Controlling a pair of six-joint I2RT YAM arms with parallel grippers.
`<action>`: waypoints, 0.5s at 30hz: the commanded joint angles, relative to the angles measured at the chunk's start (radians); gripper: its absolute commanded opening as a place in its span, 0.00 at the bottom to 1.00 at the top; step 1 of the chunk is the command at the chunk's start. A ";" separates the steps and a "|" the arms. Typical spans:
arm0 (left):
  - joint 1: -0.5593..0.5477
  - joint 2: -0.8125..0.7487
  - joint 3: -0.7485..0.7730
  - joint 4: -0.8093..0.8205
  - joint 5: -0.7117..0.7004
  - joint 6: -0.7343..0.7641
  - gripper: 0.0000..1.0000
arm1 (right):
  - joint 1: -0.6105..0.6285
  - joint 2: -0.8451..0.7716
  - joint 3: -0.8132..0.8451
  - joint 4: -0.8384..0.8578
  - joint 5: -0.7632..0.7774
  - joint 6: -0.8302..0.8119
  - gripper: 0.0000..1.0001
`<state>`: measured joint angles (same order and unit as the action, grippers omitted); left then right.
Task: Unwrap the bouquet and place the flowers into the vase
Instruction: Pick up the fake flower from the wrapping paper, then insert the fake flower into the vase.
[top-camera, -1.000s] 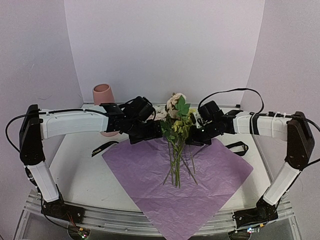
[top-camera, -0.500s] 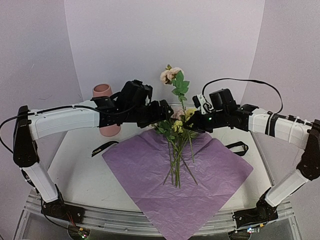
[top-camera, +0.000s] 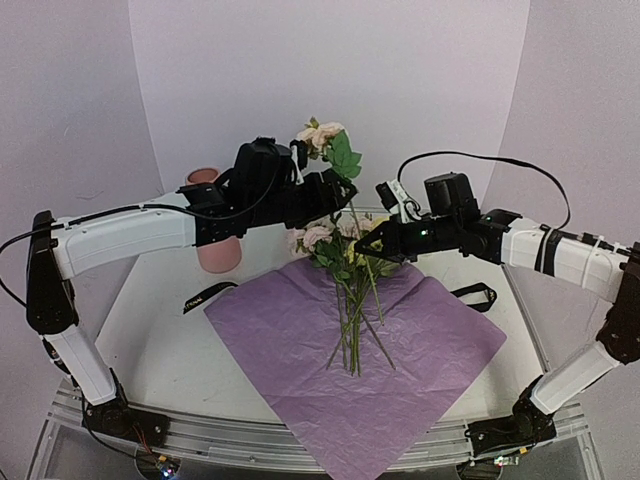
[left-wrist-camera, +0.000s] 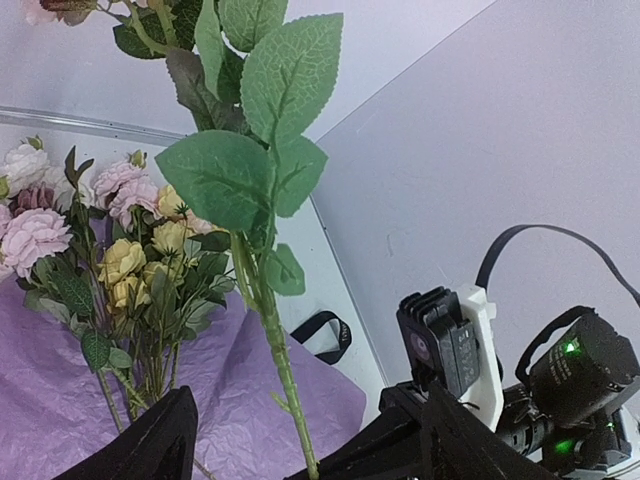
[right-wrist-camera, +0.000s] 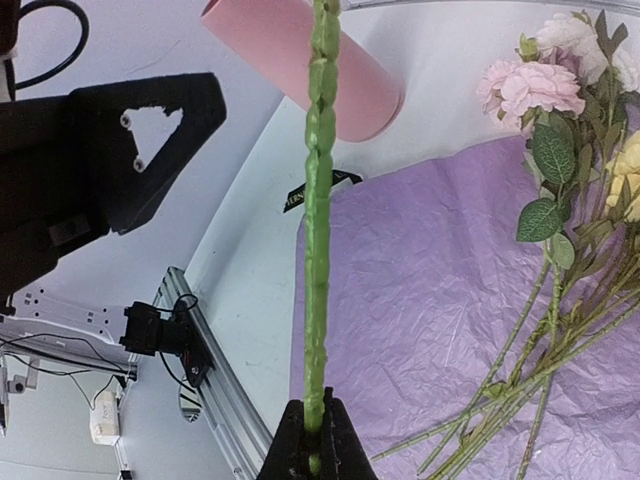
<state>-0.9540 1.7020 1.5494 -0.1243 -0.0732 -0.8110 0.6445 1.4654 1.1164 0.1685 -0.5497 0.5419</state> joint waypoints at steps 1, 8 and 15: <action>0.025 -0.026 0.027 0.052 0.008 -0.012 0.77 | 0.001 -0.028 -0.006 0.060 -0.090 -0.031 0.00; 0.064 -0.026 0.001 0.064 0.043 -0.052 0.73 | 0.001 -0.023 -0.002 0.059 -0.134 -0.042 0.00; 0.078 -0.020 0.004 0.078 0.070 -0.048 0.70 | 0.010 -0.009 0.011 0.055 -0.164 -0.040 0.00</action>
<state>-0.8817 1.7020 1.5482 -0.0997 -0.0359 -0.8529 0.6449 1.4658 1.1164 0.1845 -0.6592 0.5220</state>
